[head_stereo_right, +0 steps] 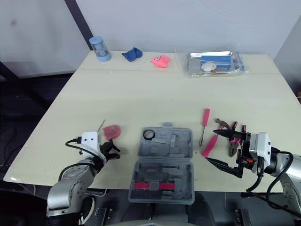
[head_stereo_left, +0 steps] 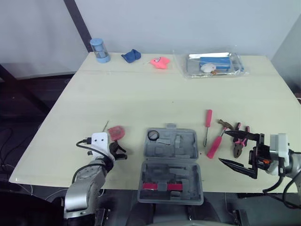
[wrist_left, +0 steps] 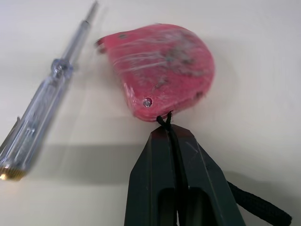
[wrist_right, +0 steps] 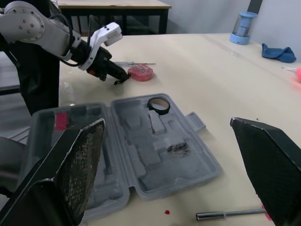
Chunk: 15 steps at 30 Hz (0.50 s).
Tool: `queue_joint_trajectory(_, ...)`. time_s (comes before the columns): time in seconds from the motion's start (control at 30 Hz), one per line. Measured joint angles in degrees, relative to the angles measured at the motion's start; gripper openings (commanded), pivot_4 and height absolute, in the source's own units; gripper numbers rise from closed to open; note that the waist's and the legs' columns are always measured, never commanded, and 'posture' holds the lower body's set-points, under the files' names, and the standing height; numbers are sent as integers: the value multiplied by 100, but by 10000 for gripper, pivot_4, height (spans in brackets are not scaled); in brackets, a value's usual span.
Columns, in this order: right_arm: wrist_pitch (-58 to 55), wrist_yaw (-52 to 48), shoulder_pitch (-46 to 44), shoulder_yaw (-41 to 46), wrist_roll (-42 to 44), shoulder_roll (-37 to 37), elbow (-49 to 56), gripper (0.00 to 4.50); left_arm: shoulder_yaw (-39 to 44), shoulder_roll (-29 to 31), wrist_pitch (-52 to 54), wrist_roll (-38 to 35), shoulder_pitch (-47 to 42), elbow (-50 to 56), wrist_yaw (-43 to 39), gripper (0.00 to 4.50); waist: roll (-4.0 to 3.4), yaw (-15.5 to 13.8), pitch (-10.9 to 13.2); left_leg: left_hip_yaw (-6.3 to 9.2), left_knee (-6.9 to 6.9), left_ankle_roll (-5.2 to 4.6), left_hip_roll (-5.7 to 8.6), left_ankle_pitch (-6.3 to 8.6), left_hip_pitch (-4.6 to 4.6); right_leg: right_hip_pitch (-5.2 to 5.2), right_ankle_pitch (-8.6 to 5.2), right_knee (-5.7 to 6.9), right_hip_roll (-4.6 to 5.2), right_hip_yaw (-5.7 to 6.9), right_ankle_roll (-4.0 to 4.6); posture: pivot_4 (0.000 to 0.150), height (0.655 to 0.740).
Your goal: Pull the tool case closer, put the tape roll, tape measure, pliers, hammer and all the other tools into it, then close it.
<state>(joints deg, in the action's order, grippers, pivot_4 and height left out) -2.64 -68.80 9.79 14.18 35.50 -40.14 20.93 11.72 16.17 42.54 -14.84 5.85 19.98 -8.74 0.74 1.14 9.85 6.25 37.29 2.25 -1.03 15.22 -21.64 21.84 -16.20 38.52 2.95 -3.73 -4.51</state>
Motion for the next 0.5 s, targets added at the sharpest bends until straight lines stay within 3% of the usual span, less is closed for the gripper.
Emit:
queue_joint_trajectory(0.3,-252,-354,172,-16,161,-286,177,45000,-102,753,-222,-8,874,443,-835,253,-1,-2,0,-1,-4,0,-1,0,0,0,0,-6,0,0,0,1500,7400)
queue_joint_trajectory(0.5,-370,-403,141,-99,190,-304,257,45000,-133,916,-418,-20,1474,777,-1182,253,-1,-11,0,-2,-5,0,-2,0,-3,-1,0,-14,0,0,0,1500,7400)
